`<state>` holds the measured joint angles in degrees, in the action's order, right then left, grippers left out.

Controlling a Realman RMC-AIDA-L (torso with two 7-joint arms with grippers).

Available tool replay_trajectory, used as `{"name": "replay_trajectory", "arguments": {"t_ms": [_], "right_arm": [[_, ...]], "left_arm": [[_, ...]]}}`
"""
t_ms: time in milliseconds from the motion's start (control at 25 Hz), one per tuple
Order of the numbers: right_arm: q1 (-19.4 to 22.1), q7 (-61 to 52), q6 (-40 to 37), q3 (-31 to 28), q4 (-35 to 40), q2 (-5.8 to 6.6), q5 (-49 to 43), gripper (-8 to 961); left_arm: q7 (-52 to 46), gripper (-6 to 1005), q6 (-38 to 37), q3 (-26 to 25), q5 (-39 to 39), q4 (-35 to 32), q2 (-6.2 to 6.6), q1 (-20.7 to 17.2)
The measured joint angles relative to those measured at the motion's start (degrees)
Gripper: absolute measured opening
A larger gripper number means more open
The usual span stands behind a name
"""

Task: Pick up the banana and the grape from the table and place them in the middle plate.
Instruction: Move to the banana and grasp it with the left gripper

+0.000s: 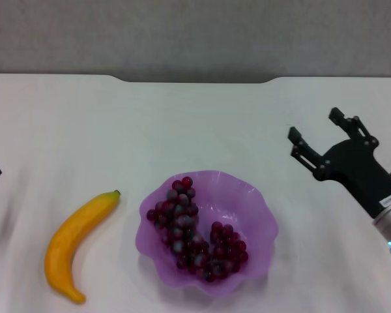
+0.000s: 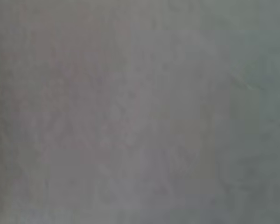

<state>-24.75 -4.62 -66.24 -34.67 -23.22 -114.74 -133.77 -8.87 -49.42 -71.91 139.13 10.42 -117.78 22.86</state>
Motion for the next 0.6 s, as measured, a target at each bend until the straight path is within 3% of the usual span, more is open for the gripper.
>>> {"name": "replay_trajectory", "arguments": {"t_ms": [120, 600], "right_arm": [[-0.1, 1.0, 0.4, -0.9, 2.2, -0.23, 0.5, 880], [-1.2, 2.9, 8.0, 0.4, 7.4, -0.42, 5.5, 881]], "left_arm": [[-0.4, 876, -1.9, 0.4, 0.2, 2.4, -0.04, -2.0], [-4.5, 876, -0.2, 0.5, 0.8, 2.9, 0.32, -1.4]]}}
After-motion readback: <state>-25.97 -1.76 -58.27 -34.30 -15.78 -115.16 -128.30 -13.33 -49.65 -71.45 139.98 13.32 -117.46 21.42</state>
